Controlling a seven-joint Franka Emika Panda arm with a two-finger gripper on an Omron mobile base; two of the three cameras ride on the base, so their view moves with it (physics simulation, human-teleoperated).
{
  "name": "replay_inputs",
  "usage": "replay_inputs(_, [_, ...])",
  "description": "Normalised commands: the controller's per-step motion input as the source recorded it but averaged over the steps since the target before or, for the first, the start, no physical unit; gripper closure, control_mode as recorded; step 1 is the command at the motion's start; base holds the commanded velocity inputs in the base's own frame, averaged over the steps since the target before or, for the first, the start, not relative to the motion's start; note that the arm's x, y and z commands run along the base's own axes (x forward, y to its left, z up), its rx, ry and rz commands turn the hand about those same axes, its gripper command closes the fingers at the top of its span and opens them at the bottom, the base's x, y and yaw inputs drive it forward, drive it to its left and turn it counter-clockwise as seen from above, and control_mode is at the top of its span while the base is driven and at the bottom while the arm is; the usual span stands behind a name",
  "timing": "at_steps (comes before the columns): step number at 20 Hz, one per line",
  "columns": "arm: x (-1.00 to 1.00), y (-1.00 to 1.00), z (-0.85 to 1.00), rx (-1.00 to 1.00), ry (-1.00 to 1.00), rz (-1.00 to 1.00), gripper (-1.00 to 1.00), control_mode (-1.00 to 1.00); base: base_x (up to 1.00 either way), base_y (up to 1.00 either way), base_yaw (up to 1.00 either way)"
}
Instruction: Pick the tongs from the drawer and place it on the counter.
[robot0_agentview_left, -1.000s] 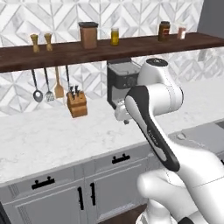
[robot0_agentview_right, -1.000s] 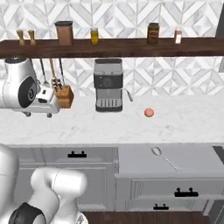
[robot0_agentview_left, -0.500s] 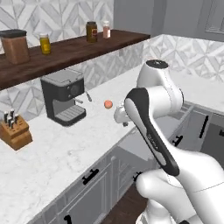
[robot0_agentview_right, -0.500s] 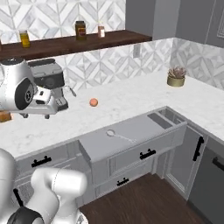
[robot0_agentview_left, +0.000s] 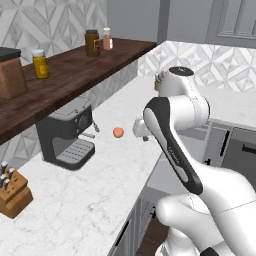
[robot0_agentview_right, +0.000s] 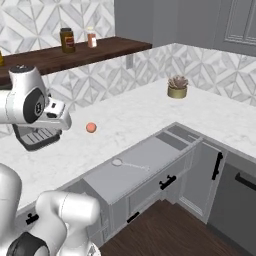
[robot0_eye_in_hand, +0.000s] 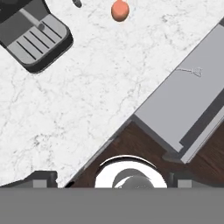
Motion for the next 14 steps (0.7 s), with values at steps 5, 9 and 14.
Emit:
replay_inputs(5, [-0.17, -0.18, 0.0, 0.0, 0.0, -0.05, -1.0, -1.0, -0.02, 0.0, 0.0])
replay_inputs(9, [-0.04, -0.66, -0.05, 0.0, 0.02, -0.15, -1.0, -1.0, 0.0, 0.0, 0.0])
replay_inputs(14, [0.42, -1.0, -0.32, 0.0, 0.1, -0.15, -1.0, -1.0, 0.0, 0.0, 0.0])
